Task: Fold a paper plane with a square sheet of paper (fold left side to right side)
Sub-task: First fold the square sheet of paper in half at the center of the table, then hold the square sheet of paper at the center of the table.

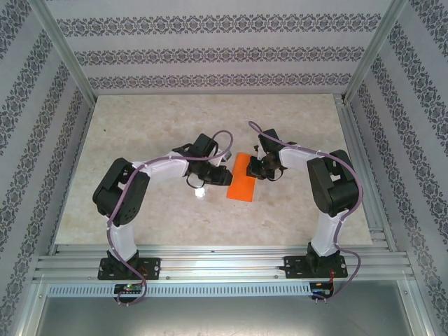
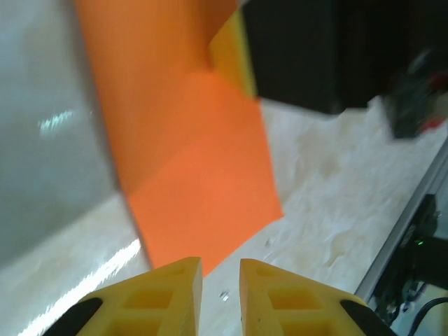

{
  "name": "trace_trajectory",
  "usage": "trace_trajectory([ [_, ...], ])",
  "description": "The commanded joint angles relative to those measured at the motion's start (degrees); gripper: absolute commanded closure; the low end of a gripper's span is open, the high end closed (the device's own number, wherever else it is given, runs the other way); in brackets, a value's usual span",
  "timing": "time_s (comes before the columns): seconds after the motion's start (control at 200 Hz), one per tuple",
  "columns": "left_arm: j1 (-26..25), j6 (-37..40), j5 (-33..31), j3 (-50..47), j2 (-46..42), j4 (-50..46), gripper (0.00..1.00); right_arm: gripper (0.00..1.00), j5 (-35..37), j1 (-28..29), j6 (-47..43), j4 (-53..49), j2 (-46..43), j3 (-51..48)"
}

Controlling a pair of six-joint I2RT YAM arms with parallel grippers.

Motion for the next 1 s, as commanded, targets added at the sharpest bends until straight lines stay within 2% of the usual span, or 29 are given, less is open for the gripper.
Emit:
trace_trajectory([
  [0.0,-0.2,-0.2,3.9,4.7,5.0,0.8,0.80,0.88,5.5,0.2,-1.3,-2.9,2.9,-1.1],
  [0.18,-0.8,-1.1,5.8,7.5,10.8,3.3,0.80,0.88,5.4,0.3,-1.3,-2.8,3.1,-0.9],
  [0.4,-1.8,-0.8,3.6,6.3,13.6,2.9,0.80,0.88,5.0,0.4,-1.7,-2.6,2.7,-0.5],
  [0.659,-2.2,-0.4,0.5,2.3,13.6,2.1,0.80,0.85,3.4,0.4,-2.8,-1.6,-8.9,-0.8],
  [0.744,-2.4,-0.5,0.0,1.6,13.5,2.0,0.80,0.85,1.4,0.6,-2.2,-1.3,-13.1,-3.7],
  [0.839,-2.5,-0.6,-0.4,1.2,13.1,2.2,0.80,0.91,-2.3,1.5,0.4,1.8,-16.2,-9.3],
  [0.999,-2.6,-0.7,-0.5,1.3,12.9,2.0,0.80,0.94,-5.1,5.3,4.8,7.5,-16.6,-16.6],
])
